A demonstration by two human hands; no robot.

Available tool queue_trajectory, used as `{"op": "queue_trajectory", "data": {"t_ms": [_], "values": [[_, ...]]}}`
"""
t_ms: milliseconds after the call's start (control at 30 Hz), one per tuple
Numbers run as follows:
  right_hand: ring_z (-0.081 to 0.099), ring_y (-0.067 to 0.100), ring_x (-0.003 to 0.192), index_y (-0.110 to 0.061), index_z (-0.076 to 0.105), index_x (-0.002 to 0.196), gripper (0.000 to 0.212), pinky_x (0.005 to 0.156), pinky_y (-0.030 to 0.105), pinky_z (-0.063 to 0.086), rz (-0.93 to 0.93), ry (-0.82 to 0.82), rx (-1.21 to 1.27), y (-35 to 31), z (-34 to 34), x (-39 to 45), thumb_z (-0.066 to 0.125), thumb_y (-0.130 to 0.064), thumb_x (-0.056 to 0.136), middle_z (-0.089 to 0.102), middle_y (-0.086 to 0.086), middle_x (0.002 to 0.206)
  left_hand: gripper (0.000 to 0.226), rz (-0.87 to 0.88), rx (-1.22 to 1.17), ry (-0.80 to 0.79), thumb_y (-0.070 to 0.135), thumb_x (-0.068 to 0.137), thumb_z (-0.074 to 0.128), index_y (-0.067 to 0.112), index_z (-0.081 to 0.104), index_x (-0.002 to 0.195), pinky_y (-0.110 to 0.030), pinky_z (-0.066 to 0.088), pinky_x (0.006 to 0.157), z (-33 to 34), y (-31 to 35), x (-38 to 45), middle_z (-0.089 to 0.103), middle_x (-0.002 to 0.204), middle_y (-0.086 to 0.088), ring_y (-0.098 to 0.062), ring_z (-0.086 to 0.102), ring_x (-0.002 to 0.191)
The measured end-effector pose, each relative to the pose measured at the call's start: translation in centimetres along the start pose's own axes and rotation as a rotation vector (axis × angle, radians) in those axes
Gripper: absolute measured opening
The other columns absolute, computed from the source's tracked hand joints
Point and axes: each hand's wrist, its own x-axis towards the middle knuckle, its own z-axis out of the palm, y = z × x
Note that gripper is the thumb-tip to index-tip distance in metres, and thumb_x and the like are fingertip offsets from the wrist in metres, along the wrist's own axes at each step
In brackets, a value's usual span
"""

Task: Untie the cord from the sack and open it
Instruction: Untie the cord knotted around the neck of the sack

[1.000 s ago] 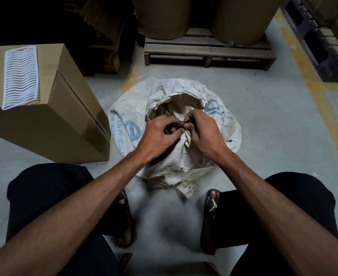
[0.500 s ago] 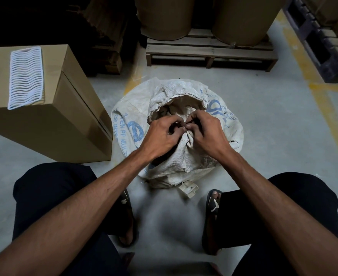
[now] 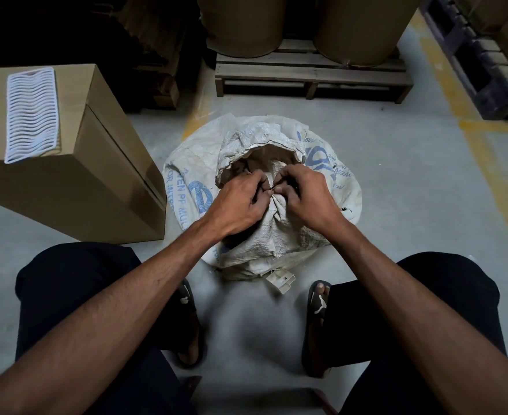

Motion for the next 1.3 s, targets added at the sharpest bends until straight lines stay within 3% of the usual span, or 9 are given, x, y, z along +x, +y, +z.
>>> {"op": "queue_trajectory", "data": {"t_ms": [233, 433, 533, 667, 867, 1000, 1300], "values": [[0.057, -0.013, 0.076, -0.004, 0.067, 0.094, 0.012, 0.066, 0.0, 0.037, 0.032, 0.009, 0.053, -0.1, -0.3, 0.0, 0.061, 0.006, 0.091, 0.068, 0.007, 0.09, 0.005, -0.051, -0.064, -0.036, 0.014, 0.096, 0.055, 0.01, 0.052, 0.093, -0.038, 0.042, 0.065, 0.0, 0.1, 0.0, 0.06, 0.078, -0.005, -0.022, 0.053, 0.071], [0.069, 0.013, 0.082, -0.006, 0.064, 0.096, 0.017, 0.07, 0.007, 0.049, 0.054, -0.008, 0.126, 0.0, -0.2, -0.2, 0.054, 0.007, 0.094, 0.067, 0.009, 0.094, 0.009, -0.158, -0.098, -0.058, 0.012, 0.096, 0.047, 0.011, 0.052, 0.089, -0.043, 0.044, 0.063, -0.3, 0.1, 0.0, 0.061, 0.076, -0.007, -0.024, 0.055, 0.067], [0.07, 0.013, 0.08, -0.007, 0.064, 0.097, 0.016, 0.068, 0.011, 0.052, 0.065, -0.021, 0.137, 0.1, -0.2, -0.2, 0.055, 0.006, 0.096, 0.066, 0.009, 0.095, 0.007, -0.182, -0.103, -0.074, 0.011, 0.095, 0.047, 0.013, 0.053, 0.091, -0.042, 0.044, 0.062, -0.4, 0.0, 0.0, 0.061, 0.077, -0.006, -0.018, 0.052, 0.063], [0.067, 0.007, 0.076, -0.01, 0.063, 0.095, 0.015, 0.067, 0.012, 0.049, 0.054, -0.031, 0.14, -0.1, -0.3, -0.2, 0.057, 0.005, 0.094, 0.067, 0.005, 0.092, 0.008, -0.207, -0.094, -0.011, 0.025, 0.087, 0.055, 0.022, 0.053, 0.095, -0.039, 0.048, 0.061, -0.5, 0.1, -0.1, 0.062, 0.074, 0.0, -0.022, 0.058, 0.066], [0.063, 0.0, 0.069, -0.01, 0.063, 0.095, 0.011, 0.065, 0.015, 0.047, 0.046, -0.054, 0.134, -0.3, -0.1, -0.3, 0.062, 0.0, 0.093, 0.069, 0.002, 0.089, 0.052, -0.025, 0.157, 0.009, 0.048, 0.08, 0.056, 0.018, 0.064, 0.122, -0.032, 0.043, 0.081, -0.3, 0.1, -0.1, 0.055, 0.099, 0.0, -0.018, 0.046, 0.096], [0.07, 0.011, 0.078, -0.011, 0.064, 0.096, 0.011, 0.07, 0.022, 0.052, 0.071, -0.047, 0.167, -0.2, -0.2, -0.2, 0.063, -0.001, 0.093, 0.071, 0.001, 0.088, 0.067, -0.036, 0.283, -0.039, 0.058, 0.077, 0.067, 0.017, 0.062, 0.129, -0.043, 0.048, 0.093, 0.9, -0.6, -0.3, 0.053, 0.117, -0.009, -0.028, 0.045, 0.113], [0.068, 0.009, 0.078, -0.011, 0.067, 0.097, 0.011, 0.074, 0.023, 0.055, 0.024, -0.062, 0.244, -1.2, -0.6, -0.3, 0.067, -0.002, 0.092, 0.071, -0.002, 0.087, 0.067, -0.071, 0.274, -0.025, 0.054, 0.078, 0.077, 0.012, 0.059, 0.126, -0.047, 0.049, 0.091, 1.6, -0.9, -0.5, 0.051, 0.118, -0.009, -0.029, 0.045, 0.113]]}}
